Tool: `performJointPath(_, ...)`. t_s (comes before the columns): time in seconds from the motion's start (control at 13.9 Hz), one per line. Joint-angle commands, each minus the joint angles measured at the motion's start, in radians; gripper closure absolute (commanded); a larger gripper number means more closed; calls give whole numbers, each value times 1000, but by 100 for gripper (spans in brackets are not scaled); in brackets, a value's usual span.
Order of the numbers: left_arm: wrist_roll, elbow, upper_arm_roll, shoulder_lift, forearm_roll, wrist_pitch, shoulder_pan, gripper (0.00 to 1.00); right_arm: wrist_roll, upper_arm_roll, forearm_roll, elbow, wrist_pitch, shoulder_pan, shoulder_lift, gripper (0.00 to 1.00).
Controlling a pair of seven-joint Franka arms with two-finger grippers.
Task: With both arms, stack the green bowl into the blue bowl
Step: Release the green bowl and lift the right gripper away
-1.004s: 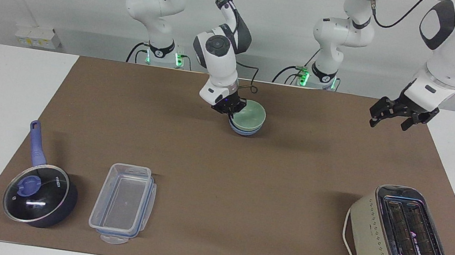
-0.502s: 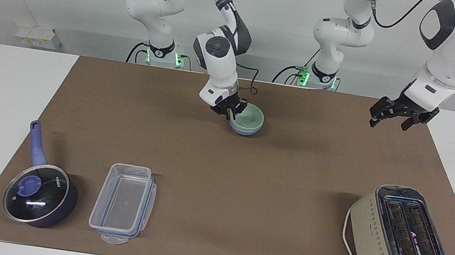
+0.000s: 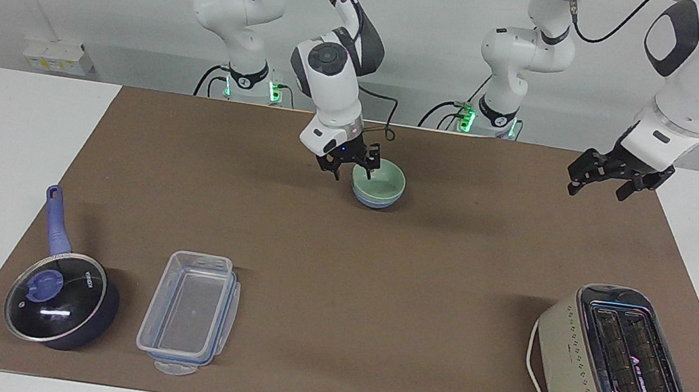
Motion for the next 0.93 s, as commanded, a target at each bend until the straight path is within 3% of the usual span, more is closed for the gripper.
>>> performJointPath(0.0,6,20,-8,3,12,-24,13,0,13,5,-10,2,-76,-113,-79,10)
performJointPath(0.07,6,20,-8,3,12,-24,13,0,10,3,-19,4,-82,-150,-93,2)
performJointPath(0.36,6,20,-8,3,12,-24,13,0,6,3,-140,67,-149,-306,-136,0)
performJointPath(0.65,6,20,-8,3,12,-24,13,0,-43,3,-171,312,-436,-458,-131,0)
performJointPath(0.86,6,20,-8,3,12,-24,13,0,-91,2,-203,462,-591,-504,-116,0)
